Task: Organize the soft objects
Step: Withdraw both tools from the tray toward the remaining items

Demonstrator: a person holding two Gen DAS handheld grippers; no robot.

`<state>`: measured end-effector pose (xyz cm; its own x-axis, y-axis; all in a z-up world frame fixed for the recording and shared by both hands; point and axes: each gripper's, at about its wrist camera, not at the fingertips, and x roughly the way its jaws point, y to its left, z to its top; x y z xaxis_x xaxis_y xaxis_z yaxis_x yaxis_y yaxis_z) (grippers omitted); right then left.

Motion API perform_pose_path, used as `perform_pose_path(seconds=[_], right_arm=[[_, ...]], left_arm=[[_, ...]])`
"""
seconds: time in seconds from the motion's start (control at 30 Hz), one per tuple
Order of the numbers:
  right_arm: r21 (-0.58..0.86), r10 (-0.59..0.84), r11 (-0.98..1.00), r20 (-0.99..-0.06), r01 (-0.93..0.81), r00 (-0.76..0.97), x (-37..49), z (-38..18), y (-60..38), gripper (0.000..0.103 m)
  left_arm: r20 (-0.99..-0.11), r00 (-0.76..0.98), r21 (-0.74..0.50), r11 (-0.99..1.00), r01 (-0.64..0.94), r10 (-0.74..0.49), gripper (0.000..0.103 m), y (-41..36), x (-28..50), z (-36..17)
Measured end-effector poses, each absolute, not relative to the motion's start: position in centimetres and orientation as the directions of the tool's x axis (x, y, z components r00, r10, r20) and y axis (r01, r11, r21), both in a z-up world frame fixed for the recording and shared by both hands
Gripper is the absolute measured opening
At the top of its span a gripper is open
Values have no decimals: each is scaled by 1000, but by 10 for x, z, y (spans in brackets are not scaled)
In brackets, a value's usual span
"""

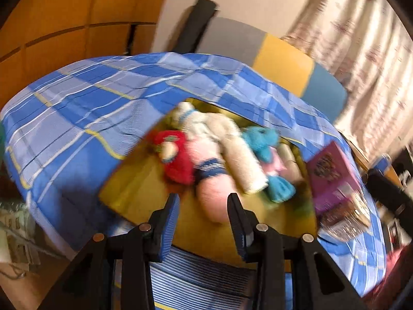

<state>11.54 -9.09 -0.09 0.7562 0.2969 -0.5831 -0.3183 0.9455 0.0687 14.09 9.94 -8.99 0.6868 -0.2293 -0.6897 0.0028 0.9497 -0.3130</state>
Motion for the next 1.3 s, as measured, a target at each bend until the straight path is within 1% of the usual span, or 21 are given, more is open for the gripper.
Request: perform_pose_path(seconds=[0.1,0.33,0.4,0.5,0.67,1.0,1.2,1.3], right_arm=[[105,254,966,-558,-236,790,103,13,-135,66],[91,80,995,-571,-34,817,90,11,-226,68],[91,36,996,-589,22,807,87,3,-251,68],[123,8,989,-623,87,782,84,-13,-283,68],[112,-56,977,-691,183,721,77,-46,-324,68],[76,-113,958,-783,275,612,67,-97,-383,69],[-24,-186,958,-811,287,554,99,-108,-433,70],[-91,-248,950,-804,300,541,125,-106,-464,71]], left_arm=[[-693,677,-294,955,48,-247,38,83,139,-90],[-696,648,-310,944,118,-309,38,53,124,-90],[-695,643,-299,943,148,-321,38,42,121,-89],[-695,636,-288,940,182,-336,38,28,117,-86],[-698,614,-269,930,251,-368,38,1,111,-86],[-718,522,-256,871,419,-461,38,-61,99,-81],[-712,465,-275,818,506,-527,38,-98,91,-70],[-710,444,-275,795,540,-547,38,-117,92,-63]])
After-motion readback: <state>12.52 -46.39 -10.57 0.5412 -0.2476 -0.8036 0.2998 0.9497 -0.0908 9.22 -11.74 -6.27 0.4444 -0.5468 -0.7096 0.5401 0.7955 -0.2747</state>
